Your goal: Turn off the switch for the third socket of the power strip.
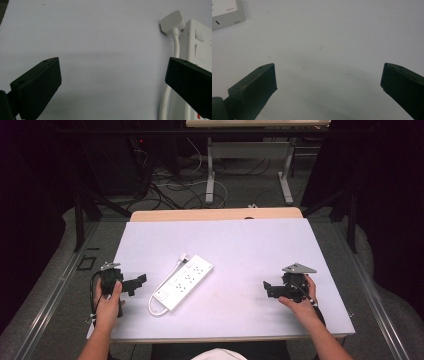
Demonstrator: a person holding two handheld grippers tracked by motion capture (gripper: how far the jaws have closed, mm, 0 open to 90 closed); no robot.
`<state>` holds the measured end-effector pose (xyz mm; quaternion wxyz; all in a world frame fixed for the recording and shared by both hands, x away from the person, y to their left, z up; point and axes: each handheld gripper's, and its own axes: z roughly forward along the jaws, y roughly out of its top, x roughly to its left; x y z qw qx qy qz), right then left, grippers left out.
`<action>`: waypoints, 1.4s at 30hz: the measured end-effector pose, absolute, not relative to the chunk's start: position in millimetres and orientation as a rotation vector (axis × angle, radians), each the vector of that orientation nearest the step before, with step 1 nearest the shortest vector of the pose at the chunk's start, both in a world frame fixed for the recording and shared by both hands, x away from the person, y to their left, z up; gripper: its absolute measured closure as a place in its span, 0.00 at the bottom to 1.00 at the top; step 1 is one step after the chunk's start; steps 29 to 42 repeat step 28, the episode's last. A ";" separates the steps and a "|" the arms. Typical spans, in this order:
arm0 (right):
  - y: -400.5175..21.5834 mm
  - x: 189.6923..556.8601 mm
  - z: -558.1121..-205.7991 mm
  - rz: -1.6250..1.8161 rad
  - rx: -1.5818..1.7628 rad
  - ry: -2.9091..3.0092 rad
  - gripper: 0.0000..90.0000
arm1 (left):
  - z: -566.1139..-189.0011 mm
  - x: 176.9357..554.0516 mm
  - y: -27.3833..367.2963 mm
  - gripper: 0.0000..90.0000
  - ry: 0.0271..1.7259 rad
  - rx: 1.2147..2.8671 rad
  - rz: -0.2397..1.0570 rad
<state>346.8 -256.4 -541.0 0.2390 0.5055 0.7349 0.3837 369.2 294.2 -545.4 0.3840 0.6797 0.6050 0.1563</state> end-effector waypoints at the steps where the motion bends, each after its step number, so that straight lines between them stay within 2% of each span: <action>1: -256.4 346.8 -541.0 1.051 1.384 2.013 0.00 | -546.8 369.3 294.6 0.01 1.540 1.738 0.400; 16: -257.6 347.5 -541.3 1.048 1.383 2.008 0.00 | -560.5 372.0 291.4 0.01 1.562 1.745 0.384; 42: -260.6 348.7 -541.7 1.045 1.393 2.004 0.00 | -560.3 372.1 292.6 0.02 1.569 1.773 0.382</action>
